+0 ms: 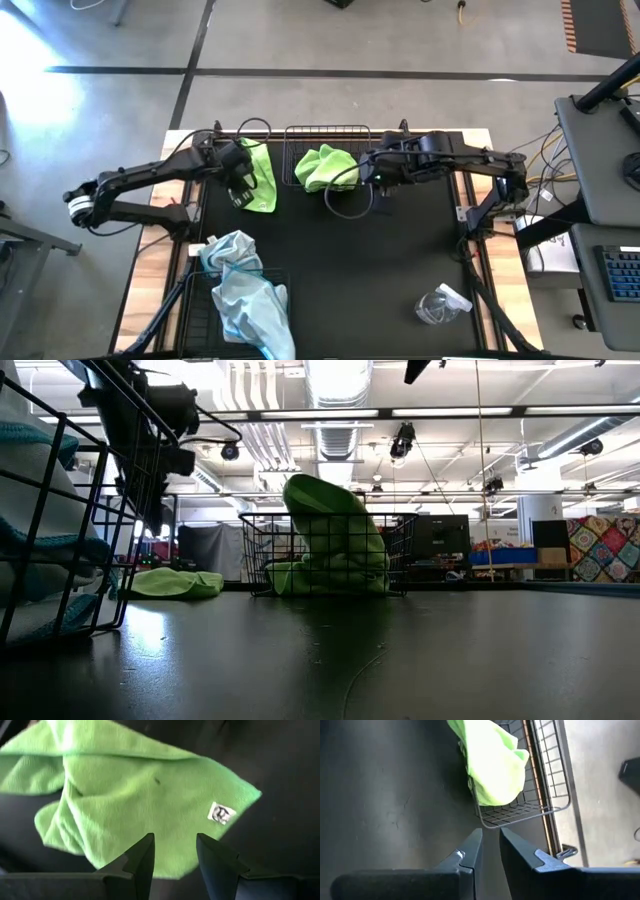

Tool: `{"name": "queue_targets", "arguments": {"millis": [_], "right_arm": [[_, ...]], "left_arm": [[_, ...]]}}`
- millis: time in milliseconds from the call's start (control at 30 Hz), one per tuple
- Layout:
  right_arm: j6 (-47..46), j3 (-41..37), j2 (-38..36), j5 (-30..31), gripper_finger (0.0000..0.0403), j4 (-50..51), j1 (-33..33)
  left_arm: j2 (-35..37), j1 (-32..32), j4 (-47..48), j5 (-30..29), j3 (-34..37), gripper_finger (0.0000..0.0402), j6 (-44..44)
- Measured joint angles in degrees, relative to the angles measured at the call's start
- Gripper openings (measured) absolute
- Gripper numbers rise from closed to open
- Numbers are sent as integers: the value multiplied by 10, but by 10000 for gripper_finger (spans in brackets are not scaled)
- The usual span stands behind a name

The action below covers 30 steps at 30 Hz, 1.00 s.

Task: Sort microfiber towel by color & place in baskets
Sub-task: Put the green microfiber towel into the top black wire basket

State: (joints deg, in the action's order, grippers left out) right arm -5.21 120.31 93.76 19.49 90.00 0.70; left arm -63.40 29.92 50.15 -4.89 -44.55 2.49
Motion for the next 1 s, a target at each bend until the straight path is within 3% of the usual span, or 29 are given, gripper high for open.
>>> {"name": "queue_targets", "arguments": {"millis": [133, 333, 467, 600, 800, 1000], "right_arm": [[-31, 0, 0, 0, 59, 0, -9], [-72, 0, 0, 0, 59, -4, -11], [-89, 0, 0, 0, 59, -5, -11], [-108, 0, 0, 0, 59, -7, -11], [-118, 0, 1, 0, 59, -7, -11], [-118, 0, 1, 0, 59, -7, -11]], "left_arm": [[-2, 4, -52, -9, 18, 130, -8], [-27, 6, -60, -138, 18, 130, 81], [-58, 7, -60, -186, 8, 130, 118], [-104, 13, -61, -189, 3, 130, 134], [-181, 15, -60, -136, 3, 130, 131], [-218, 15, -78, -132, 2, 130, 118]]}}
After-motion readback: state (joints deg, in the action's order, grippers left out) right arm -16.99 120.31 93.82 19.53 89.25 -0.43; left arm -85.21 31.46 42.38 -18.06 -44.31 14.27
